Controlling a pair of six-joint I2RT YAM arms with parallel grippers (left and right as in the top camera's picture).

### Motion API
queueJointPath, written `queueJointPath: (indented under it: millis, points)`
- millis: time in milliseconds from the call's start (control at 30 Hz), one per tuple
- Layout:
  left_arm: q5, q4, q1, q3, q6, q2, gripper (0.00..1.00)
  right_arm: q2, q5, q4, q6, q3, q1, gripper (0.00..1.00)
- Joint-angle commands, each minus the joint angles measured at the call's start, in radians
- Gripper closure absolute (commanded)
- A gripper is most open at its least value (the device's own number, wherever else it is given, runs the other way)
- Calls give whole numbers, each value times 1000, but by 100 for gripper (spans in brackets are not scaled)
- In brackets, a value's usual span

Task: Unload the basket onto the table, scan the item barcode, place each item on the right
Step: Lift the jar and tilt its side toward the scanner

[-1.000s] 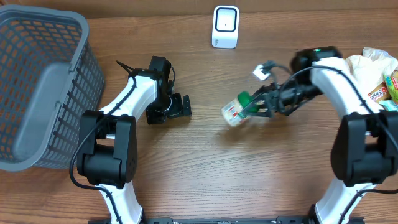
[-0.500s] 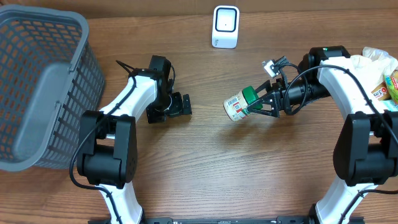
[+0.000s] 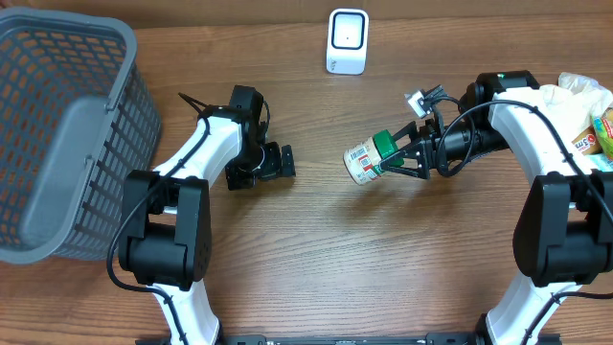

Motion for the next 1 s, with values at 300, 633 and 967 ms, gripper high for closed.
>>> queueJointPath:
  millis: [300,633,967]
  points:
    - [17,23,3,-17,42,32,0,-50,-171,5,-42,39,-39,44]
    - [17,23,3,-17,42,32,0,-50,-200,6,-42,59,-66,41]
    - [17,30,3,-17,41,32,0,-50,-200,7,-37,84,-64,49]
